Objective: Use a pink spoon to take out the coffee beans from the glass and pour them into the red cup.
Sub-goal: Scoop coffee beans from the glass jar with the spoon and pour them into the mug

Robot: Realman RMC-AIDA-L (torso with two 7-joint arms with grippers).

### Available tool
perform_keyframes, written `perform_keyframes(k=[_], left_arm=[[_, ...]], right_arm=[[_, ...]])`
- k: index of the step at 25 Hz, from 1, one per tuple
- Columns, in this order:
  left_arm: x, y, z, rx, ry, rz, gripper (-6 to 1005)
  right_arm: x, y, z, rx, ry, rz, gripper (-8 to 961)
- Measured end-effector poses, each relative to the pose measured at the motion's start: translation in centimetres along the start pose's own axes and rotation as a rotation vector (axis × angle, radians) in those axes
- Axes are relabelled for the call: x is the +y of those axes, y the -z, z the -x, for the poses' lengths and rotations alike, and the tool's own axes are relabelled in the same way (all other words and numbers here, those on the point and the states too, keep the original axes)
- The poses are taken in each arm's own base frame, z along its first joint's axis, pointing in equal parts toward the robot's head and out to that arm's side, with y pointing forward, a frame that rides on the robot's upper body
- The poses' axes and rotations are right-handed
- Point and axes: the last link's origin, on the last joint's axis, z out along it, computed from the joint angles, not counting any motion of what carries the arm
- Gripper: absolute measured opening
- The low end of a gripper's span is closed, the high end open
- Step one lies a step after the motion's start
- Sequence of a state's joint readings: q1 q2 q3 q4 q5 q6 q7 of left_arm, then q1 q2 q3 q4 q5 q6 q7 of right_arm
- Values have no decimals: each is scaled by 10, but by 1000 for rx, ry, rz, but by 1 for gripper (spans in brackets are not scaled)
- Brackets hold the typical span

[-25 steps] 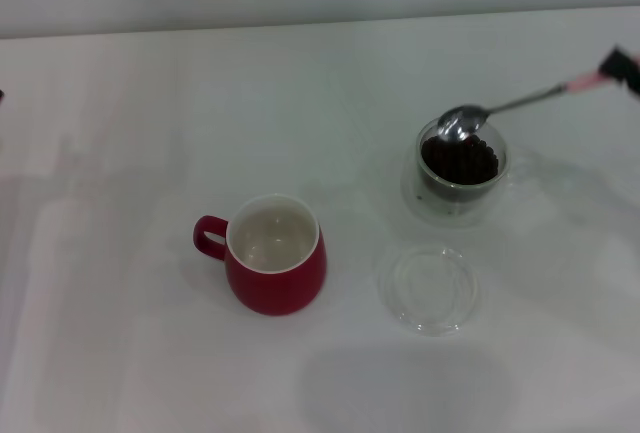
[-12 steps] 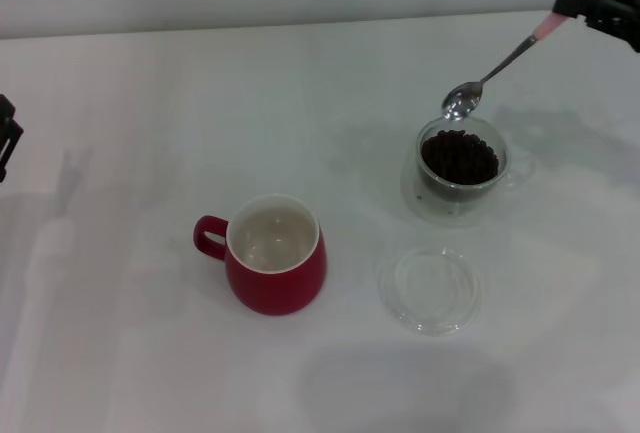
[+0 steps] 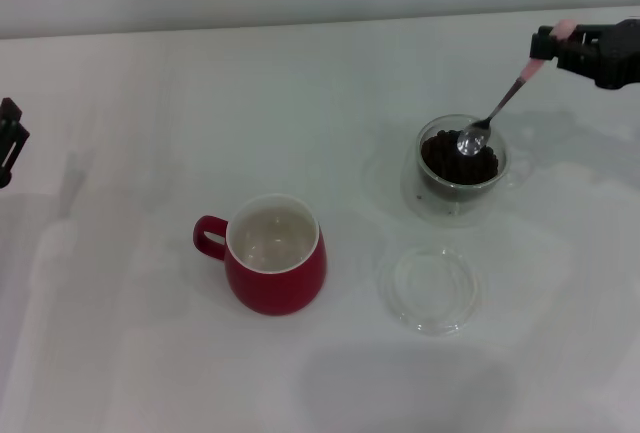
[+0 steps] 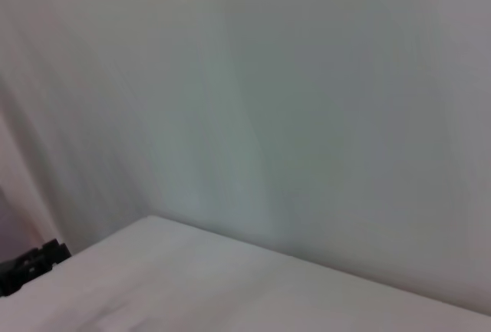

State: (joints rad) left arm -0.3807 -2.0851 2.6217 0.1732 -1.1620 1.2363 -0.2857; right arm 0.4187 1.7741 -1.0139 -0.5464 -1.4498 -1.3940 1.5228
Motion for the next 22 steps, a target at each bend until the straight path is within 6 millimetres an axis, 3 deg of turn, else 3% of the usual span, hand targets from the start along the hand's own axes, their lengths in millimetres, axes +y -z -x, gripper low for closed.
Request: perform_keyframes(k=[22], left_arm=[[0, -2, 1, -7, -4, 1, 893]], right_arm=[[8, -11, -22, 28, -67, -23, 178]])
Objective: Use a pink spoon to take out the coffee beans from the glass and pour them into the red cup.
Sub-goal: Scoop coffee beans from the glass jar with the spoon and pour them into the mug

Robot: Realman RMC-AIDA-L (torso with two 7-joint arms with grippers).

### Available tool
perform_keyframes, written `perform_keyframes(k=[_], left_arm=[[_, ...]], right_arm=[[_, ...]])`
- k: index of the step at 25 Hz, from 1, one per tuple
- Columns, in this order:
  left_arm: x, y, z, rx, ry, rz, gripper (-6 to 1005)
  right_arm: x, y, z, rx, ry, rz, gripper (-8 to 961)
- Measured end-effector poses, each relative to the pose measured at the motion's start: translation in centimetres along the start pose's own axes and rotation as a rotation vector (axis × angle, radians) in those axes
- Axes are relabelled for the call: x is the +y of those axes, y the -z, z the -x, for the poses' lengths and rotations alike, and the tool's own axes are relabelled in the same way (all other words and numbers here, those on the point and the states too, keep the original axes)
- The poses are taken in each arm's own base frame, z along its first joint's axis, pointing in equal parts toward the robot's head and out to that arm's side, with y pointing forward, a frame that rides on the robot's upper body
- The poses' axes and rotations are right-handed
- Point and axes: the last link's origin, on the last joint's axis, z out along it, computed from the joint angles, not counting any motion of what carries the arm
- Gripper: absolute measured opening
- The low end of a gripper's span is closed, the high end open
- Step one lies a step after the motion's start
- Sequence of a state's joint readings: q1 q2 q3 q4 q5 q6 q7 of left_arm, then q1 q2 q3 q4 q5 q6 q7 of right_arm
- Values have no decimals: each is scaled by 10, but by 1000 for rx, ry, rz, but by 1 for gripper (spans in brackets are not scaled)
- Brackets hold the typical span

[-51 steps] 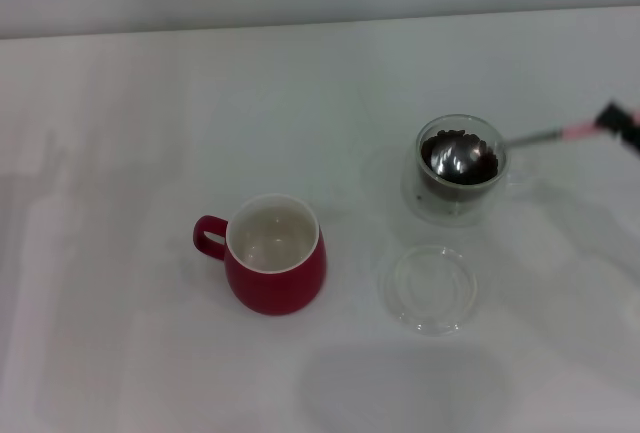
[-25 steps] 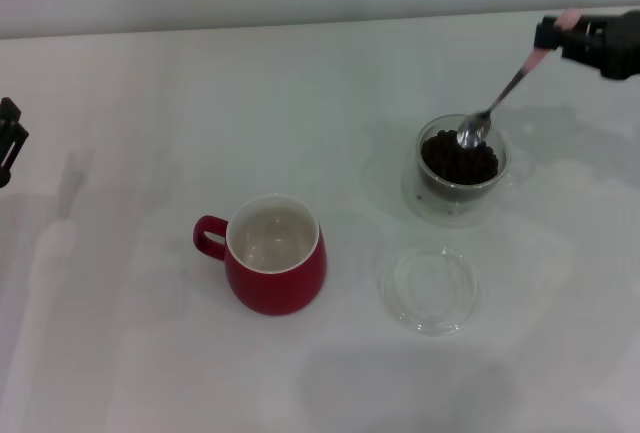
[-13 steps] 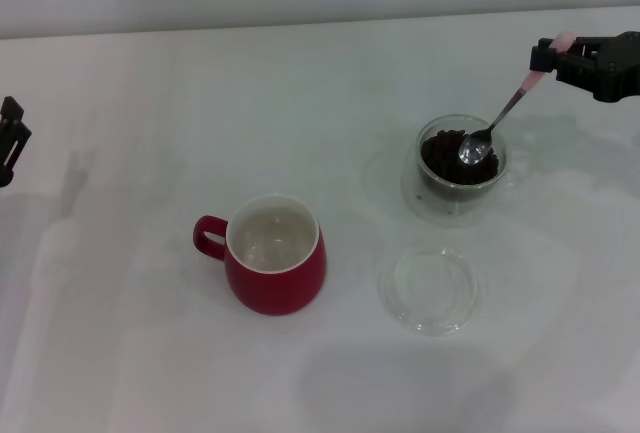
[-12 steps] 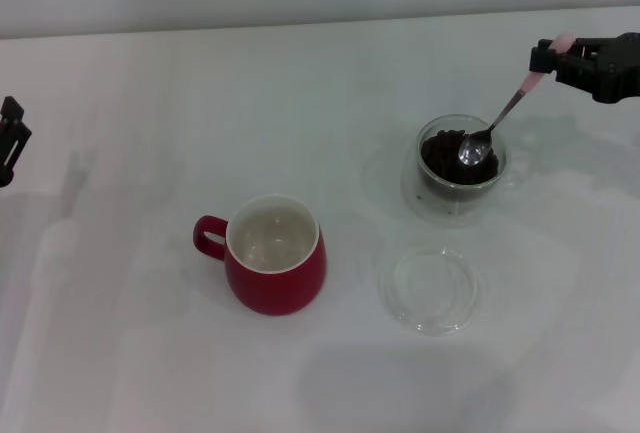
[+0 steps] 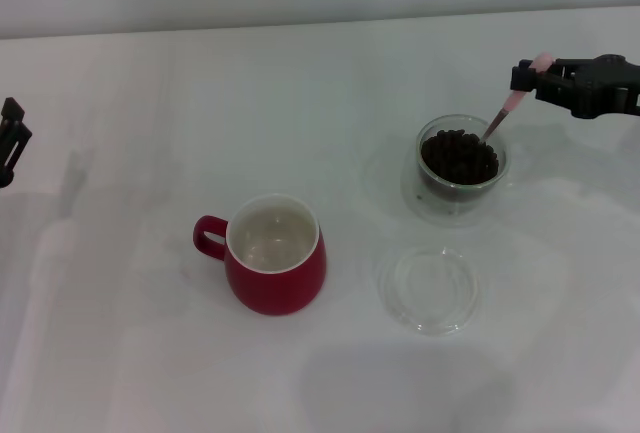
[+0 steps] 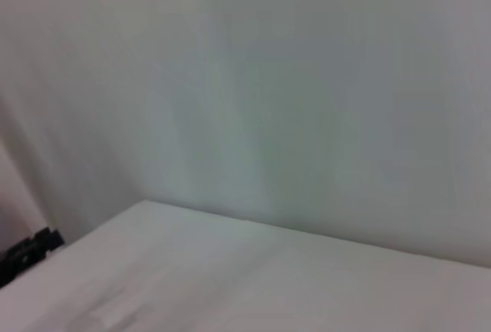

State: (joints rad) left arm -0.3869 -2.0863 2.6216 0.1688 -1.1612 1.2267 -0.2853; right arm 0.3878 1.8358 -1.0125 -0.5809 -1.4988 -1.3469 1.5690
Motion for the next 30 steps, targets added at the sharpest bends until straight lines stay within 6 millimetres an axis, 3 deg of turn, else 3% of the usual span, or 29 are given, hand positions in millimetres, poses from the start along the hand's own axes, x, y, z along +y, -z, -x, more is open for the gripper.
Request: perform_keyframes(k=[11, 30], left_arm=[[-3, 1, 0, -3, -7, -4, 893], [-7, 4, 1, -11, -18, -14, 894]], right_arm=[[-4, 1, -4, -3, -215, -32, 184], [-1, -2, -16, -24, -369, -47, 195]])
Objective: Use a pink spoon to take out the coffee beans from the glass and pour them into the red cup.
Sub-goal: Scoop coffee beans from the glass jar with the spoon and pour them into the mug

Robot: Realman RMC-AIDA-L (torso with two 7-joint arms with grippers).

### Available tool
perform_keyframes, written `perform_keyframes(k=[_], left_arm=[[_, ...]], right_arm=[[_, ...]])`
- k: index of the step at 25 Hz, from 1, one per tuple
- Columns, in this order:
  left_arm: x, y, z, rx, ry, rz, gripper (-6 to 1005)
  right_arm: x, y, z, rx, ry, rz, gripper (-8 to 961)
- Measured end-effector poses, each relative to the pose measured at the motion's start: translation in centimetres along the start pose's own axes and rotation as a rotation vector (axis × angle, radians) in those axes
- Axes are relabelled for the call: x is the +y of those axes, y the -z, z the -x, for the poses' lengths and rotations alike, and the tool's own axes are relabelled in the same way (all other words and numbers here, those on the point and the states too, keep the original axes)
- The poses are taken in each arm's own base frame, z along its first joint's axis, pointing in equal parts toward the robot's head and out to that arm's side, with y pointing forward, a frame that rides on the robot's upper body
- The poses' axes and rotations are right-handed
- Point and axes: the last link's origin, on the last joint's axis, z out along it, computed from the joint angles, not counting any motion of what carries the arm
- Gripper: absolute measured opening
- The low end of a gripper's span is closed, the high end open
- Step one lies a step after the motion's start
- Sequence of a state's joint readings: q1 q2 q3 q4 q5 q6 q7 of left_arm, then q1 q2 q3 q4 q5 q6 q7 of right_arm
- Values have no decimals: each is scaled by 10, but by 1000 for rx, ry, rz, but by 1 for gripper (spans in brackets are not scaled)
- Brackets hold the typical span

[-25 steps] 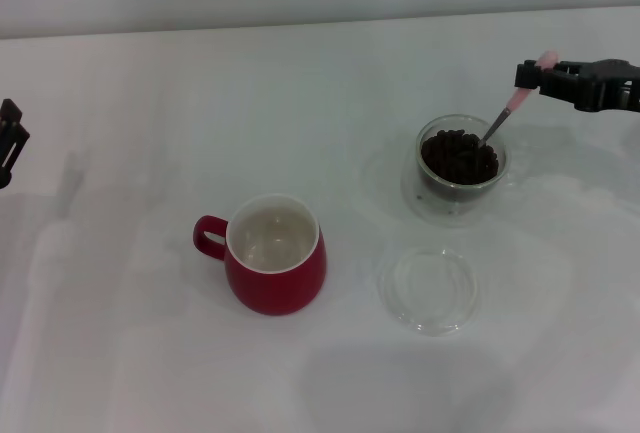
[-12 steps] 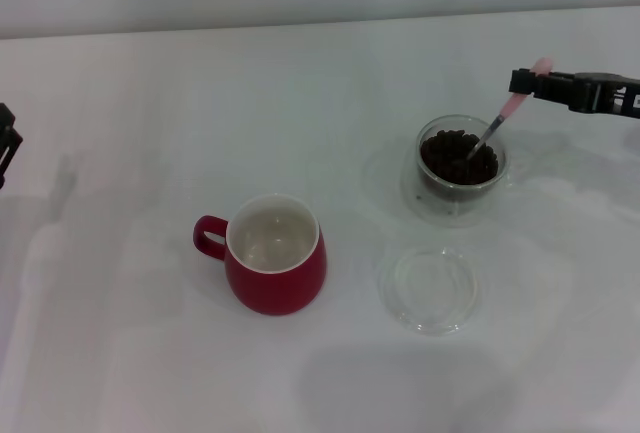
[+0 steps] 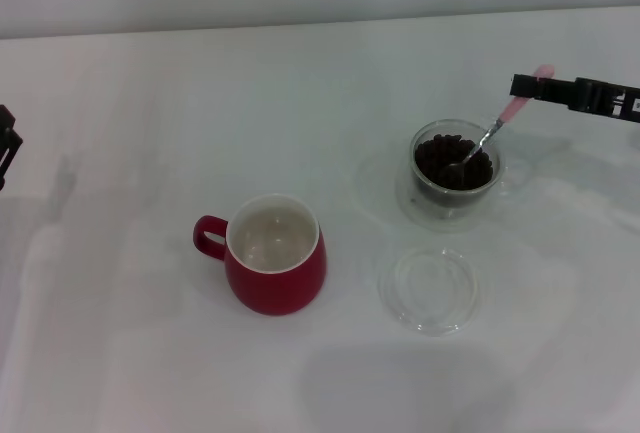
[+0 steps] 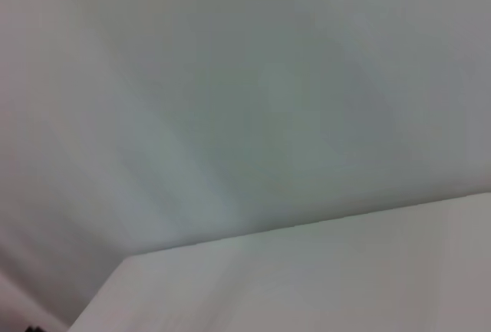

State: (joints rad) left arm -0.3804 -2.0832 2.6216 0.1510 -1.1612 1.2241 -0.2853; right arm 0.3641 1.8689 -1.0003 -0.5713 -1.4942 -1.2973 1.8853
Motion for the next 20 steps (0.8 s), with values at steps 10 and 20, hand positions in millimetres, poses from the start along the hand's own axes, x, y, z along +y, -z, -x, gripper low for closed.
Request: perform_keyframes(k=[10, 20], left_arm=[[0, 2, 0, 7, 2, 0, 894], [4, -1, -2, 14, 8, 12, 894]], right_arm=[[-3, -1, -7, -6, -80, -24, 200], [-9, 1, -11, -9, -196, -50, 206]])
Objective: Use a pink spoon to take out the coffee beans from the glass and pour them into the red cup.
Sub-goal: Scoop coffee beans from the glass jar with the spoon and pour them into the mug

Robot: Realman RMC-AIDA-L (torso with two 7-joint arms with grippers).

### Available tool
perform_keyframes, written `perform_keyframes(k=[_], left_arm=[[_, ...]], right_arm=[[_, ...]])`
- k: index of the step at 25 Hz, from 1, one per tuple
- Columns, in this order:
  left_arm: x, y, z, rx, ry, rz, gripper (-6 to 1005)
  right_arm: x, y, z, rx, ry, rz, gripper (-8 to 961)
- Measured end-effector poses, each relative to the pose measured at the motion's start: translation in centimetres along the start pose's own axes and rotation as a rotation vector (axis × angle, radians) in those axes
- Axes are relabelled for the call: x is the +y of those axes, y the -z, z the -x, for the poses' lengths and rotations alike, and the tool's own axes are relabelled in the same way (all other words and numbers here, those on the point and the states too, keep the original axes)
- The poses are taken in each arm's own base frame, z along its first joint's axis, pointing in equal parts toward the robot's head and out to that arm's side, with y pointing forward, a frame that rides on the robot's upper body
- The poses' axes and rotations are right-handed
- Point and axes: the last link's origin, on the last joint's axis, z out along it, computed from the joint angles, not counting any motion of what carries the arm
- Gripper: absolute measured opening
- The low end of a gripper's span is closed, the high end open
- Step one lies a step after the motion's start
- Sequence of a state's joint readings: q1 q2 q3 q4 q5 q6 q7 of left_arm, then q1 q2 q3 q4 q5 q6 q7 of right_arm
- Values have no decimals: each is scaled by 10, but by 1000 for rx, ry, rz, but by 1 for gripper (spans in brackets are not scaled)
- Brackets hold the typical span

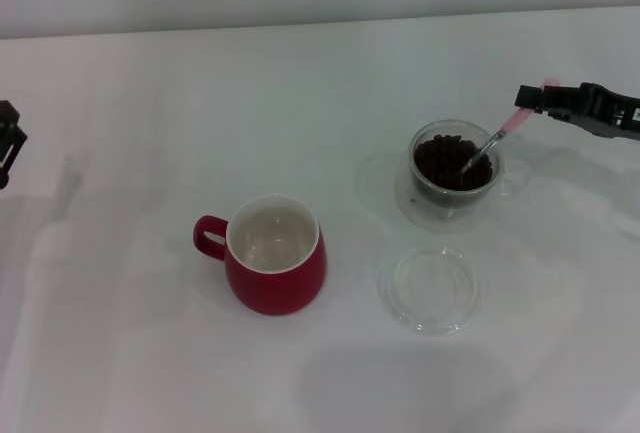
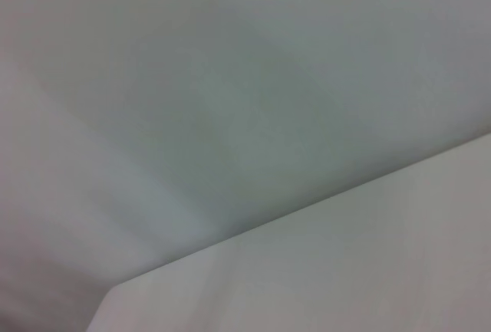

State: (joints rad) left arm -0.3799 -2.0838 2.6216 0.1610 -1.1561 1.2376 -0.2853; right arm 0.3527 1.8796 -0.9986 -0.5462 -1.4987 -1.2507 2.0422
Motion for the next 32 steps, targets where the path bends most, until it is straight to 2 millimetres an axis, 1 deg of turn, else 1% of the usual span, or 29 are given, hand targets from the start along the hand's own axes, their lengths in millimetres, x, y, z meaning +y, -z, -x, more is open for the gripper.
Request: perform_keyframes(k=[6, 11, 24, 32], left_arm=[[2, -2, -1, 1, -1, 12, 895], [3, -4, -2, 5, -3, 18, 895], [3, -9, -5, 14, -7, 20, 895], [1, -9, -6, 16, -10, 14, 893]], right_arm=[[-8, 5, 1, -27, -72, -26, 209], [-14, 11, 2, -70, -183, -35, 212], [-14, 9, 4, -86, -267, -33, 219], [-20, 17, 7, -124, -340, -38, 223]])
